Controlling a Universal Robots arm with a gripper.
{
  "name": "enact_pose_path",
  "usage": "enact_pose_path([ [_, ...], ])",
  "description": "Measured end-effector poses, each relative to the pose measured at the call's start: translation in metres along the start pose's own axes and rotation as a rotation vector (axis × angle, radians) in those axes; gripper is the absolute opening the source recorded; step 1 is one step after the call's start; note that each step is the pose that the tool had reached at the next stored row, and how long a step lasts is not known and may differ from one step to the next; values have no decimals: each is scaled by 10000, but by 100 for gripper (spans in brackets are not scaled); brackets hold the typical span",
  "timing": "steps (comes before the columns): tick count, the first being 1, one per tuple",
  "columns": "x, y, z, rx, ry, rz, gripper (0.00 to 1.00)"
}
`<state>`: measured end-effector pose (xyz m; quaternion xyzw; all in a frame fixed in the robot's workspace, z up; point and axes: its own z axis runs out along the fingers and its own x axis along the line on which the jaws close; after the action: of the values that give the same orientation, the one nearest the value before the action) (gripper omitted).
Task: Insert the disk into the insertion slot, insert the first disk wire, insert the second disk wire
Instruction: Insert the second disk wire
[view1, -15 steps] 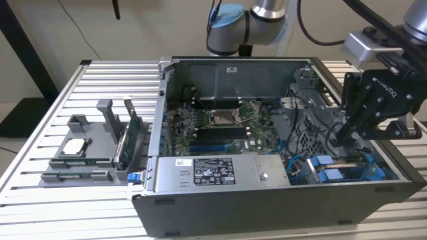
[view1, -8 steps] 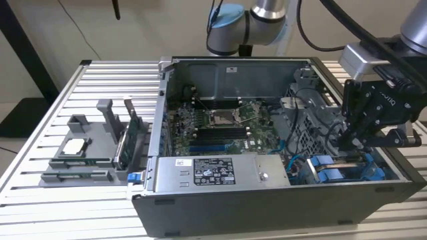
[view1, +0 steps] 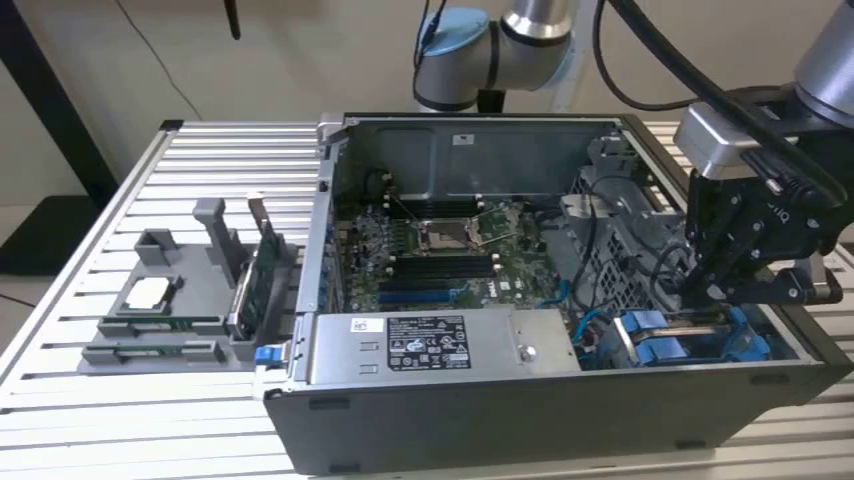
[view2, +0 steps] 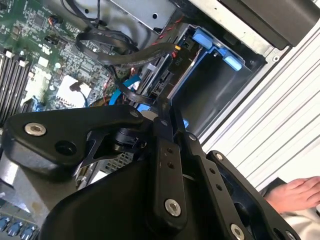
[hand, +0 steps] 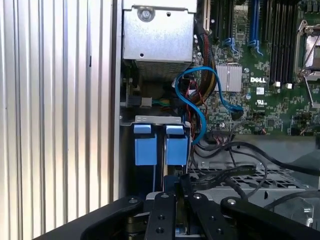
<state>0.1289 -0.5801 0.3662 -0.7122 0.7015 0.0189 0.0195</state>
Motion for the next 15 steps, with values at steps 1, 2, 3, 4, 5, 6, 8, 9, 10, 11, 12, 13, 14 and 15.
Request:
enact_pose_path([
  [1,0,0,0,0,1,1,16],
  [2,0,1,1,1,0,1,16],
  [3,0,1,3,1,-3,2,16],
  [4,0,1,3,1,-2,1,16],
  [5,1,1,3,1,-2,2,16],
  [6,0,1,4,1,-1,1,16],
  [8,1,1,11,1,-5,2,16],
  [9,1,1,17,1,-5,1,16],
  [10,2,1,24,1,-3,1,16],
  [11,2,1,32,1,-3,1,16],
  [12,3,1,40,0,-1,1,16],
  [13,3,1,50,1,-3,1,16],
  [14,3,1,57,1,-2,2,16],
  [15,4,1,66,1,-2,1,16],
])
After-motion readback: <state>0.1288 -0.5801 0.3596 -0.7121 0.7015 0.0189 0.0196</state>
